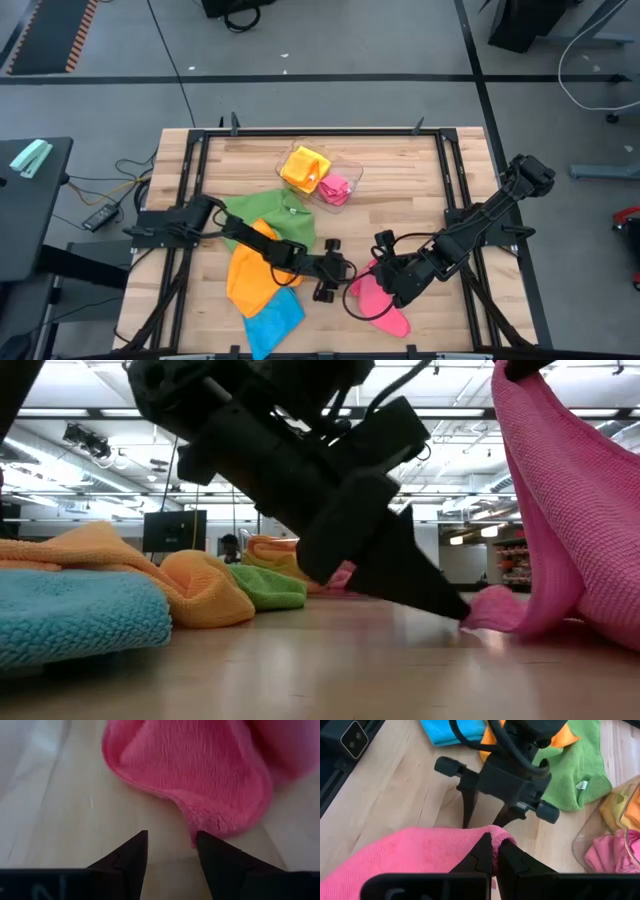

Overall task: Fold microfiber towels
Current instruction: Fold the pink microfiber cloth

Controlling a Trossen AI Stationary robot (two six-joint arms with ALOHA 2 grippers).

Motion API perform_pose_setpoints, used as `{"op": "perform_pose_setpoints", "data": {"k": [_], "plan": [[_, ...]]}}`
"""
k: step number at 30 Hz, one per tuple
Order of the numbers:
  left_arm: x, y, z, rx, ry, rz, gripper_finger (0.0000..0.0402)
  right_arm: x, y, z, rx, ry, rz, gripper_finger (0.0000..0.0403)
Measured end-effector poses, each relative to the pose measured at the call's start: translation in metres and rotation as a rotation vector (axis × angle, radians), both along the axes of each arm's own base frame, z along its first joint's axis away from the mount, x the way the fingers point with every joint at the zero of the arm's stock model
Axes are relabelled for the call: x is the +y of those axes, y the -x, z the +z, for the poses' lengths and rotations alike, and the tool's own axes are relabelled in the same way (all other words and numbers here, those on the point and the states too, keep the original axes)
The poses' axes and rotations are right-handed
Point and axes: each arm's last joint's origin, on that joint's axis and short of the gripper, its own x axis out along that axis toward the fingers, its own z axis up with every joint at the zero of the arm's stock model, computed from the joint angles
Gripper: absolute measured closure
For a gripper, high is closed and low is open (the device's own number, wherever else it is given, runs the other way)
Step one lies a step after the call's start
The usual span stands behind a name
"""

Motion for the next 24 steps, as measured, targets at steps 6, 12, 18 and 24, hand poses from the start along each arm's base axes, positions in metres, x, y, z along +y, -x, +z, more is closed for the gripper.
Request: {"op": "perform_pose_setpoints", "data": {"k": [6, 12, 18, 24], "plan": [[-0.004, -0.011, -0.001, 0.045, -0.022, -0.005, 0.0212, 0.000, 0.000, 0.000, 0.002, -0.001, -0.002, 0.0387], [-0.010, -0.011, 0.003, 0.114, -0.021, -0.031, 0.0228, 0.000, 0.000, 0.000, 0.005, -0.001, -0.006, 0.0387], [-0.022, -0.015, 0.021, 0.198, -0.030, -0.077, 0.0254, 0.000, 0.001, -0.001, 0.007, 0.000, -0.006, 0.0387], [-0.024, -0.022, 0.033, 0.166, -0.022, -0.072, 0.0275, 0.000, 0.001, -0.001, 0.007, 0.000, -0.006, 0.0387]]}}
